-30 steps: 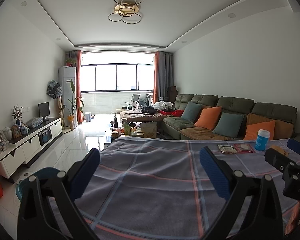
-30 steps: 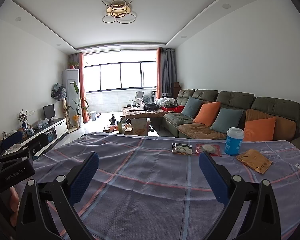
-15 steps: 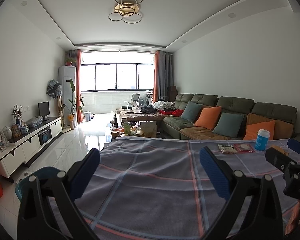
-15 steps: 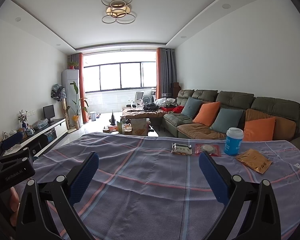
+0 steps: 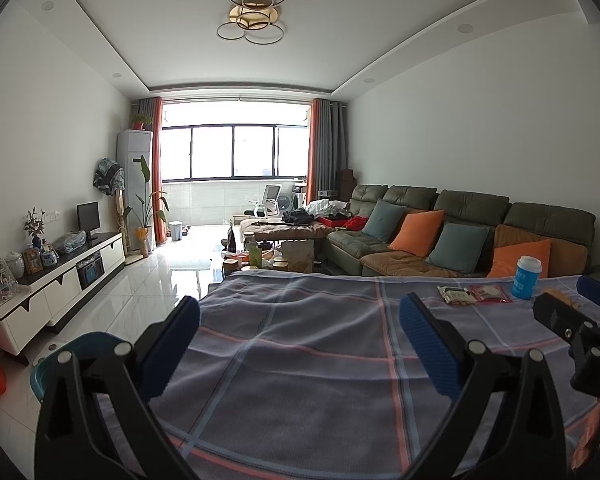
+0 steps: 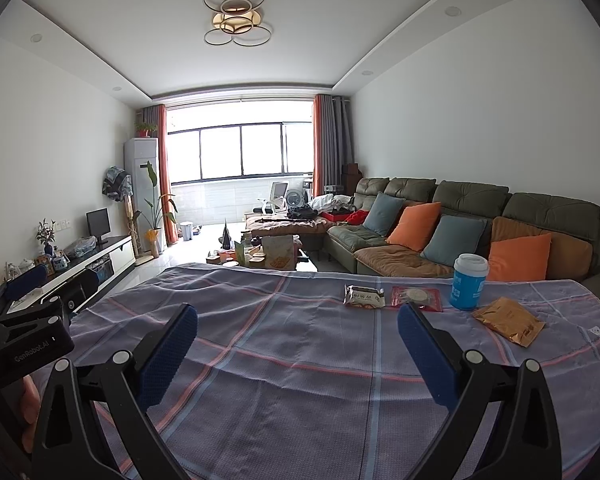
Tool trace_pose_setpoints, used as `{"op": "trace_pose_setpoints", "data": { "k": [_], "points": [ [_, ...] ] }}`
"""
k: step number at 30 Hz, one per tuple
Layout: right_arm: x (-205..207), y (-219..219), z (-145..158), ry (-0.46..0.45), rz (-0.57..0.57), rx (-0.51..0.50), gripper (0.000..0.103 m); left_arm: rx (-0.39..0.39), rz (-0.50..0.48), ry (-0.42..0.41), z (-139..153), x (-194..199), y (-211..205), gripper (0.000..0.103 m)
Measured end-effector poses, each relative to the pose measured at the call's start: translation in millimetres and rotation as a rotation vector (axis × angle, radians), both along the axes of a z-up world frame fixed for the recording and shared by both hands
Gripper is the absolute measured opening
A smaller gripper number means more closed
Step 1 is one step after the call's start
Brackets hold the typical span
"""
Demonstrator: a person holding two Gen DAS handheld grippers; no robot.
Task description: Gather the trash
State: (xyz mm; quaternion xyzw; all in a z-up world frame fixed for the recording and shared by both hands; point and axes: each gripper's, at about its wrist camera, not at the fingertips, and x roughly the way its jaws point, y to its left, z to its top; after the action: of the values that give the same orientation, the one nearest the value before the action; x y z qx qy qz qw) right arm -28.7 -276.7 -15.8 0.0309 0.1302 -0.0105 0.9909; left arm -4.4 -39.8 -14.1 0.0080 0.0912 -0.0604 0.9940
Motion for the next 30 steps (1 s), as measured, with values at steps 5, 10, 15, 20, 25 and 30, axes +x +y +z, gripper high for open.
{"op": "trace_pose_setpoints", "data": {
  "k": [5, 10, 15, 20, 25, 30],
  "points": [
    [0.2, -0.1, 0.0, 0.0, 0.0, 0.002, 0.099, 0.0, 0.0, 0.001, -0.1, -0.2, 0.2, 0.1],
    [0.3, -0.3, 0.1, 0.001, 0.0, 0.002, 0.099, 0.001, -0.001, 0.002, -0.1, -0.1, 0.2, 0.1],
    [1.6, -0.3, -0.6, 0.004, 0.0, 0.003, 0.099, 0.0, -0.002, 0.004, -0.2, -0.3, 1.0, 0.1],
    [2.6, -1.3, -2.0, 0.003, -0.001, 0.005, 0.099, 0.001, -0.003, 0.003, -0.3, -0.2, 1.0, 0.1],
    [2.7, -1.6, -2.9, 0.004, -0.002, 0.008, 0.099, 0.0, -0.006, 0.009, -3.2, 2.2, 2.0, 0.1],
    [3.9, -2.0, -4.3, 0.005, -0.002, 0.009, 0.099, -0.004, -0.009, 0.019, -4.2, 5.1, 5.7, 0.1]
  ]
}}
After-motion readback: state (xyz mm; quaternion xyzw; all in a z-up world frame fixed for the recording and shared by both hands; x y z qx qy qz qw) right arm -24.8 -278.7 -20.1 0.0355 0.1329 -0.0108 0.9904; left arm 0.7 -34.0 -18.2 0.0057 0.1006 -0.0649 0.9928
